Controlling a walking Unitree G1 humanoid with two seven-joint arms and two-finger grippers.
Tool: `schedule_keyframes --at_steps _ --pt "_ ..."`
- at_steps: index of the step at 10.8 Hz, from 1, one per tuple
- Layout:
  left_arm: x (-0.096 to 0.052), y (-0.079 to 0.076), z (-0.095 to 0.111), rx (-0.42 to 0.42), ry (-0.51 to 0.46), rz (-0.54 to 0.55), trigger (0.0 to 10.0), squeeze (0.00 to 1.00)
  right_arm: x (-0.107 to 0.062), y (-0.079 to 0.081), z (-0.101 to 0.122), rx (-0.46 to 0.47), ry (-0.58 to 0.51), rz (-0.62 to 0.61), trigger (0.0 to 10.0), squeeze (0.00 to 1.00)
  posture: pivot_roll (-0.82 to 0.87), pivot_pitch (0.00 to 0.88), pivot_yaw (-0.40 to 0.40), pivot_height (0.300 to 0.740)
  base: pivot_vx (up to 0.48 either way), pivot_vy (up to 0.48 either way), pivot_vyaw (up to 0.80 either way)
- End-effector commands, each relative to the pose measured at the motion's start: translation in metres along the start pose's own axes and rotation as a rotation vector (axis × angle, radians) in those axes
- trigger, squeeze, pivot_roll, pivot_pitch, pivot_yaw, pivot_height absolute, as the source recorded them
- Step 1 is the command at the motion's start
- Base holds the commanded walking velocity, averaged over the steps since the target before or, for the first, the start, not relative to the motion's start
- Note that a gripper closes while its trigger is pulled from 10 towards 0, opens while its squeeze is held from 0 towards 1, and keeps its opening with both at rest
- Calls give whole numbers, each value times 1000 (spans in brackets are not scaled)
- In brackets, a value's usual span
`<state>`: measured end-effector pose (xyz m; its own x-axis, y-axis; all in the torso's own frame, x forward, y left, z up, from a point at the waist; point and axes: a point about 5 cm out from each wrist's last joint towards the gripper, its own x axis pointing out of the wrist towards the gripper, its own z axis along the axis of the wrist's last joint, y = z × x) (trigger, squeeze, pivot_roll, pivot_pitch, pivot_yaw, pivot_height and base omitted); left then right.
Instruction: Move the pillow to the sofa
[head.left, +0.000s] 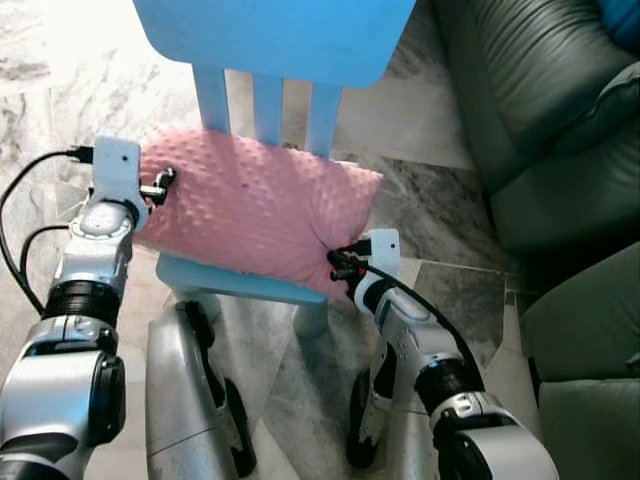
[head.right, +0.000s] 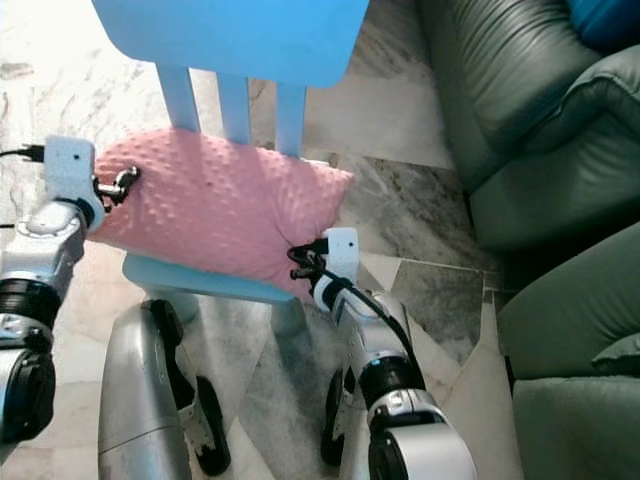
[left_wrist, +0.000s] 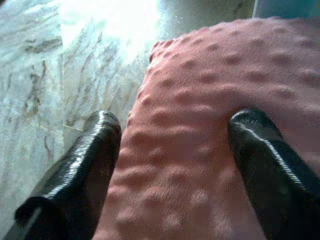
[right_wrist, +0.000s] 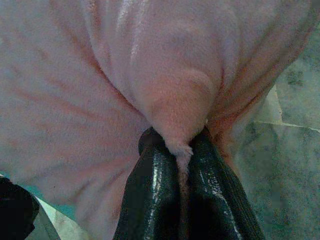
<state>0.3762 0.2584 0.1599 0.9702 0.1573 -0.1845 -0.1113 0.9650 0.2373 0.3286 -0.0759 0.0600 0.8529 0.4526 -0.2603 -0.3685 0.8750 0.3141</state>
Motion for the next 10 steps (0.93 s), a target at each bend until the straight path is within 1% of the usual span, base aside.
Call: schedule_keyframes --at_steps 1,2,5,6,7,8,9,10 --pt "-3 2 -9 -16 41 -23 10000 1000 -3 -2 -13 20 44 -20 0 0 15 283 -61 457 0 0 0" --pt "-3 -5 -19 -26 88 -62 10000 1000 -2 -1 -13 19 45 -17 0 0 12 282 -62 457 0 0 0" --pt "-5 -25 -51 2 223 -138 10000 1000 -4 -4 -14 8 49 -20 0 0 5 283 -64 457 0 0 0" --pt "-7 -28 -61 -7 249 -142 10000 0 -4 -5 -14 6 49 -20 0 0 3 284 -65 457 0 0 0" --pt "-11 -32 -75 -6 284 -150 10000 0 -3 -4 -13 4 47 -20 0 0 -4 285 -69 457 0 0 0" --pt "-11 -33 -77 -3 288 -151 10000 0 -3 -4 -13 4 47 -20 0 0 -4 285 -69 457 0 0 0" --pt "-14 -36 -85 0 307 -160 0 0 -3 -3 -13 0 46 -17 0 0 -18 284 -69 457 0 0 0" --pt "-18 -43 -97 1 334 -183 0 0 -4 -4 -12 -5 43 -17 0 0 -19 285 -69 457 0 0 0"
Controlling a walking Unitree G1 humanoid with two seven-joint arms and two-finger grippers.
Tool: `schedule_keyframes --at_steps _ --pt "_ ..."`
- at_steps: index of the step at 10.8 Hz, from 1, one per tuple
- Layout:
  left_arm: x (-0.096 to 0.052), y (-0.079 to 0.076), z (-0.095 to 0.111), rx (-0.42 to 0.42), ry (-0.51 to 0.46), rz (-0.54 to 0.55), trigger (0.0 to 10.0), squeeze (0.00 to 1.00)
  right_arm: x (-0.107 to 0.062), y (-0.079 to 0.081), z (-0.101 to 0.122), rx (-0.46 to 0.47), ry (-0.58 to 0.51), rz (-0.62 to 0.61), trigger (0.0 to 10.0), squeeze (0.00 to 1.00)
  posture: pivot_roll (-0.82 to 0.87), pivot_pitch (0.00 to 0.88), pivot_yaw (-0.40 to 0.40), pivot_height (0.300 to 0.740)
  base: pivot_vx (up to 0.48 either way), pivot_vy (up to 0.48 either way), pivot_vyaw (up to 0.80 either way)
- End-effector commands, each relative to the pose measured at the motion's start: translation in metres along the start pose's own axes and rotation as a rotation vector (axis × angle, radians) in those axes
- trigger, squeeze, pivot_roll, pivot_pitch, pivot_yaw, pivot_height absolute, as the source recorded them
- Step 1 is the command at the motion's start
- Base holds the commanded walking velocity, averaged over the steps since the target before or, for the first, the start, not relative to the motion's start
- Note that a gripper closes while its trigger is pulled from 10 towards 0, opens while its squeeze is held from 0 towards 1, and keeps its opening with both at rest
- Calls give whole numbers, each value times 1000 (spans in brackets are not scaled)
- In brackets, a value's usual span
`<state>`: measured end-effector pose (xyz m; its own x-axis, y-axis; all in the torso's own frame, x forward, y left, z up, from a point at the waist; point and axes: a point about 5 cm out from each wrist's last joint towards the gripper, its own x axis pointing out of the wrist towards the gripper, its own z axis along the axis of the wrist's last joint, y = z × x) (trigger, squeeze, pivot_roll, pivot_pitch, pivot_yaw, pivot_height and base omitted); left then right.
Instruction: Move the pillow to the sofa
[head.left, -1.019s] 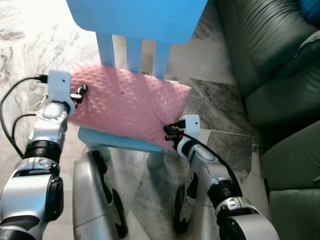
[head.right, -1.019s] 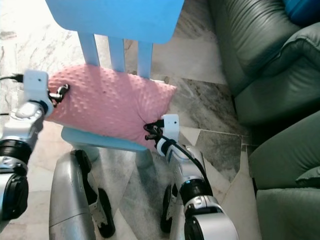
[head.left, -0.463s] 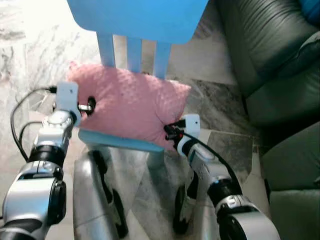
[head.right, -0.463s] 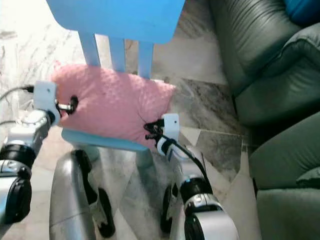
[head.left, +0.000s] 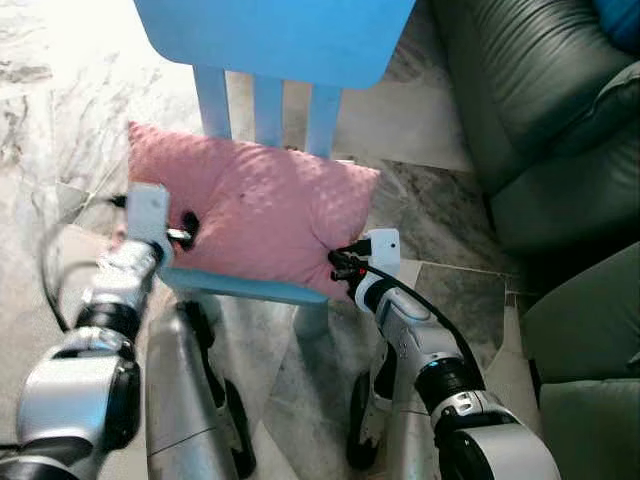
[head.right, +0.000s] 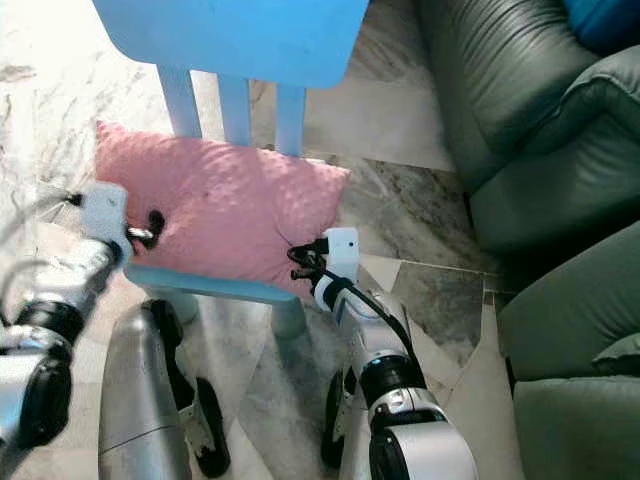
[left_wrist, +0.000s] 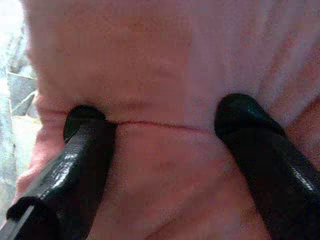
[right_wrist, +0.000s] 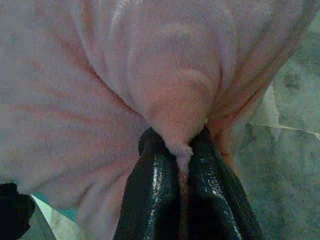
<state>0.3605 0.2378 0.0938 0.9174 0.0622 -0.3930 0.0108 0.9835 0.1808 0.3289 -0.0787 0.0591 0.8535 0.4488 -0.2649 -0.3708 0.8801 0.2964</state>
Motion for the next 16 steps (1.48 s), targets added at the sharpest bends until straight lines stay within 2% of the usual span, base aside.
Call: schedule_keyframes --at_steps 1,12,15,16 --pt "-4 -11 -39 12 148 -51 0 0 -4 -2 -13 11 43 -14 0 0 -19 285 -69 457 0 0 0" --pt "-4 -14 -39 -1 114 -27 0 0 1 -5 -2 -8 24 -31 0 0 -30 257 -75 457 0 0 0" --pt "-1 -15 -26 -14 65 20 0 0 5 -7 8 -11 3 -34 0 0 -26 209 -74 457 0 0 0" --pt "1 -18 -14 -30 4 34 0 0 7 -6 15 -13 -27 -32 0 0 -24 178 -72 457 0 0 0"
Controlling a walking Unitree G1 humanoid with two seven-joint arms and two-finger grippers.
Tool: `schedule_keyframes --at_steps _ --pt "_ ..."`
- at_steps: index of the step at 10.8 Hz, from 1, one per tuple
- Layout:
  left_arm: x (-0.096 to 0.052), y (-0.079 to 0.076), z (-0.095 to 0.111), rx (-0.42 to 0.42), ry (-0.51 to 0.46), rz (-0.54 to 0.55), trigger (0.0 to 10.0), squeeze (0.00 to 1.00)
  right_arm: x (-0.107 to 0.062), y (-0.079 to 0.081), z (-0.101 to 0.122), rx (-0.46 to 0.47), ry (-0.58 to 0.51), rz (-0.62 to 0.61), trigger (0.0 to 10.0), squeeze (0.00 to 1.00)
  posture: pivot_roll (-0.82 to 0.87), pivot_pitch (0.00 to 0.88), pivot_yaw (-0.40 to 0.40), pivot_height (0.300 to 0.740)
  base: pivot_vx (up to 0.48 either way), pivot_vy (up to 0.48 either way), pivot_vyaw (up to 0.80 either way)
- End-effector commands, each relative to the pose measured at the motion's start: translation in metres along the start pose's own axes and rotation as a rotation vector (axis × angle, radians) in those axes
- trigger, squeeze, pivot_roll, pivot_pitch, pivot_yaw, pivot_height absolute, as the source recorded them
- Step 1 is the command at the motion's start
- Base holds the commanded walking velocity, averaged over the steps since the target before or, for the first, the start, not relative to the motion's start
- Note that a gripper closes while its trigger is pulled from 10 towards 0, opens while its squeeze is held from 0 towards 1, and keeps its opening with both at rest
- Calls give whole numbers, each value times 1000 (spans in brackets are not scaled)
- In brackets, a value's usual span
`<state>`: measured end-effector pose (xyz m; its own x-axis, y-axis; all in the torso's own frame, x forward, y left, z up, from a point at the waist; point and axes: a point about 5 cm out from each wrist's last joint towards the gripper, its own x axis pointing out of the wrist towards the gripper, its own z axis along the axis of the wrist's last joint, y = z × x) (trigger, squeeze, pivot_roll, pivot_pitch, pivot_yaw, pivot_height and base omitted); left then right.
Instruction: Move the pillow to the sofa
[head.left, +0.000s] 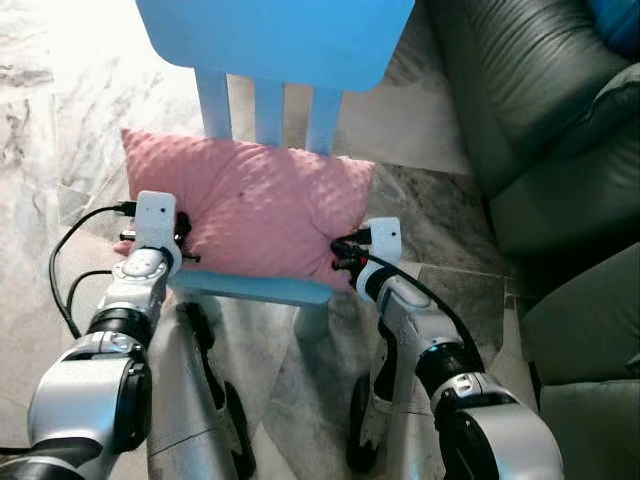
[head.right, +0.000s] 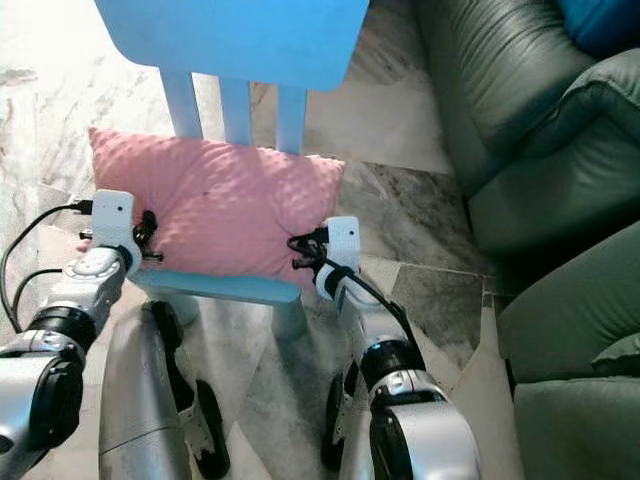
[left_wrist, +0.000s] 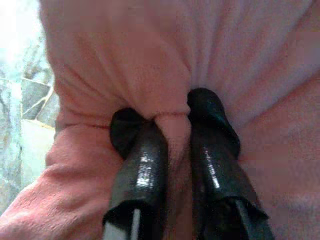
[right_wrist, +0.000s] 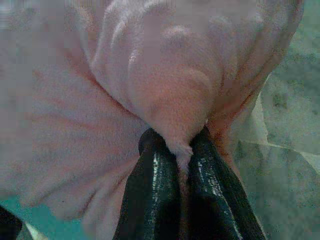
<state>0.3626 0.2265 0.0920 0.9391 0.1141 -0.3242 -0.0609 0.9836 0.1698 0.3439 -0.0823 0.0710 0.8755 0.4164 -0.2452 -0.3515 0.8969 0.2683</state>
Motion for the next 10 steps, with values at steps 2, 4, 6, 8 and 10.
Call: schedule_keyframes --at_steps 2,4,6,8,10 --pt "0 -7 9 -34 -83 25 0 0 1 -4 18 5 -102 -19 0 0 -14 110 -64 457 0 0 0" --pt "-5 1 28 -33 -241 91 0 0 -3 -12 25 -46 -145 -33 0 0 1 51 -59 457 0 0 0" --pt "-23 4 34 -28 -374 145 0 0 -14 -25 23 -145 -182 -66 0 0 10 0 -47 457 0 0 0" --pt "-52 -7 23 -25 -437 153 0 0 -34 -30 21 -213 -274 -114 0 0 22 0 -40 457 0 0 0" --pt "-74 -8 8 -1 -441 157 0 0 -61 -29 11 -259 -329 -159 0 0 45 0 -34 457 0 0 0"
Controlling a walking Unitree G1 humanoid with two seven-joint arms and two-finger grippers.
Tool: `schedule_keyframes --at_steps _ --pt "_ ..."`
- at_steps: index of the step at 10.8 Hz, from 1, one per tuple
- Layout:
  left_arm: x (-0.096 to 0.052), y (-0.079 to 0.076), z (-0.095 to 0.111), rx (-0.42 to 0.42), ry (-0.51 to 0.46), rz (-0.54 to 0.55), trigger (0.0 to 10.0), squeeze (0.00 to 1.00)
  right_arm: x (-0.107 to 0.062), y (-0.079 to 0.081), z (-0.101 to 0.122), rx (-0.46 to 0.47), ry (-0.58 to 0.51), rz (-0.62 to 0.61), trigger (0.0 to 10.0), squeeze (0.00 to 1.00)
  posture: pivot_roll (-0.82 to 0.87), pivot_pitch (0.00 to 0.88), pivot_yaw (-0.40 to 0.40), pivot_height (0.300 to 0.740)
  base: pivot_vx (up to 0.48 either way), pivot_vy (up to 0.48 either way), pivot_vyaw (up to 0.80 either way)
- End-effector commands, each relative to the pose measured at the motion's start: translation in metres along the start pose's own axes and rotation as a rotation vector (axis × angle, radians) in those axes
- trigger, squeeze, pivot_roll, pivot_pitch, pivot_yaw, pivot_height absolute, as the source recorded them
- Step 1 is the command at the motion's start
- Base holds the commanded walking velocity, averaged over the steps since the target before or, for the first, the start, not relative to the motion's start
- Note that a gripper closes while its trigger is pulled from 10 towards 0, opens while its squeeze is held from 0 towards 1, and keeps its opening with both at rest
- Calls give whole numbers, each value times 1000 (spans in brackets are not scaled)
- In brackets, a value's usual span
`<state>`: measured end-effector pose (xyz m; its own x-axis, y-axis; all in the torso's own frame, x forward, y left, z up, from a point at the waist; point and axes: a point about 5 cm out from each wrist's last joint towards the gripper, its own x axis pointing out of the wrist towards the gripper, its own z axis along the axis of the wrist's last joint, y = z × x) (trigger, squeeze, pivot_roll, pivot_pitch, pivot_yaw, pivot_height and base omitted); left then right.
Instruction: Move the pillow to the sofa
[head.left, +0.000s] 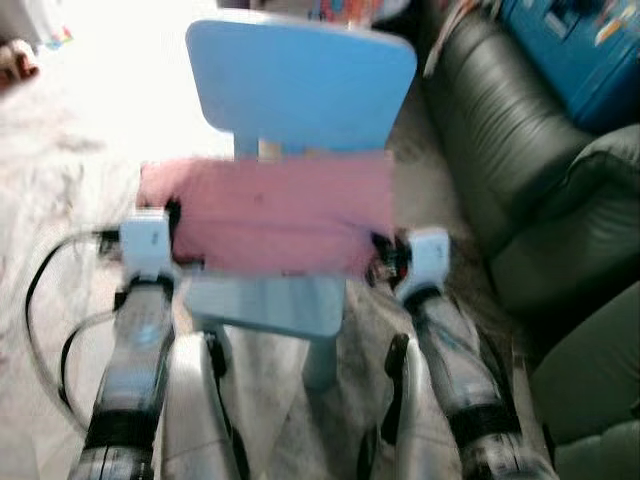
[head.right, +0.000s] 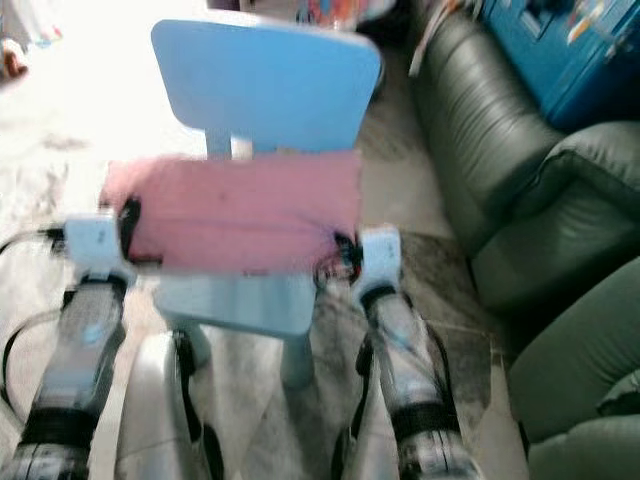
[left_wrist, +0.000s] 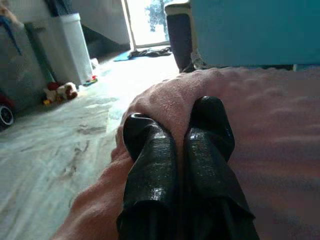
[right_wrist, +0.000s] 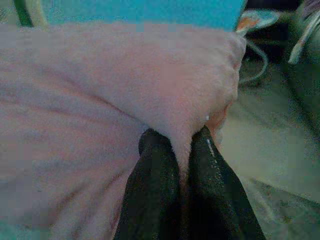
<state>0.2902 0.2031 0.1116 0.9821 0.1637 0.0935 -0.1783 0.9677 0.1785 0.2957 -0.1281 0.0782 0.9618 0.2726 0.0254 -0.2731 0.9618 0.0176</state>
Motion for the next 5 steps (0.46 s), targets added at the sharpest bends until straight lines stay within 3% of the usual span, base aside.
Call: schedule_keyframes --at_steps 1,2,4,5 --pt "-4 3 10 20 -31 8 0 0 -6 -9 10 5 -45 -66 0 0 46 0 -22 457 0 0 0" --pt "-9 0 9 26 -30 -4 0 0 -9 -10 12 13 -57 -85 0 0 42 0 -17 466 0 0 0" --pt "-35 -27 -2 12 22 -99 0 0 -11 -20 18 42 -64 -171 0 0 26 0 -2 500 0 0 0" --pt "-41 -34 -5 0 40 -111 0 0 -13 -22 16 48 -47 -187 0 0 24 0 -7 515 0 0 0"
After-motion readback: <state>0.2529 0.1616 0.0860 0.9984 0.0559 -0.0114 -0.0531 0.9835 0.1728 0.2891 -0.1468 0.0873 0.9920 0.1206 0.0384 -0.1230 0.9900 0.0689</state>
